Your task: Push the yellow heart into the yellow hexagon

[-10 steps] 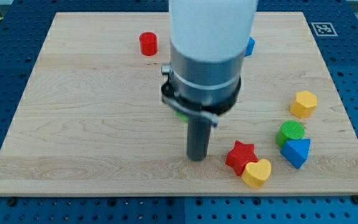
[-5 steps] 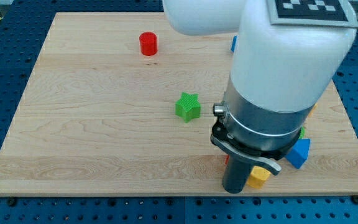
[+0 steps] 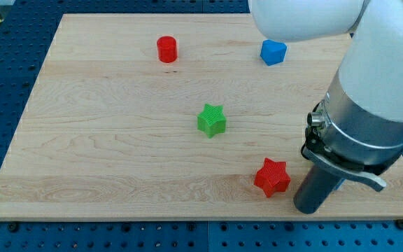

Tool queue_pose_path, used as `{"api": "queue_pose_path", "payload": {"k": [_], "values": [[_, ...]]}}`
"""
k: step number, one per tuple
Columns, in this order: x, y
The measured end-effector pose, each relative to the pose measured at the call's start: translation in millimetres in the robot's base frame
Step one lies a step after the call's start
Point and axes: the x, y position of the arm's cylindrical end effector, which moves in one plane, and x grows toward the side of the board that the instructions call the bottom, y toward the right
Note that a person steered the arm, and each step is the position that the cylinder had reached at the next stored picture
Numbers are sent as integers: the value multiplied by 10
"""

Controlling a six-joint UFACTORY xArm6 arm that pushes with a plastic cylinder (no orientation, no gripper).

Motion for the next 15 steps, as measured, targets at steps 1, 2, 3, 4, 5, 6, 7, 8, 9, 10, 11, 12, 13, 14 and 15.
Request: {"api": "queue_pose_path", "payload": {"k": [1, 2, 3, 4, 5, 6, 7, 8, 9, 10, 11, 12, 13, 14, 15], "values": [[-193, 0], [-310, 0], [-443, 0], [-474, 0], [-363, 6], [-319, 112], [-273, 330], [-205, 515], [-205, 612], [-205, 615], [-223, 516], [-318, 286], [-470, 179], [-715, 180], [-993, 180]]}}
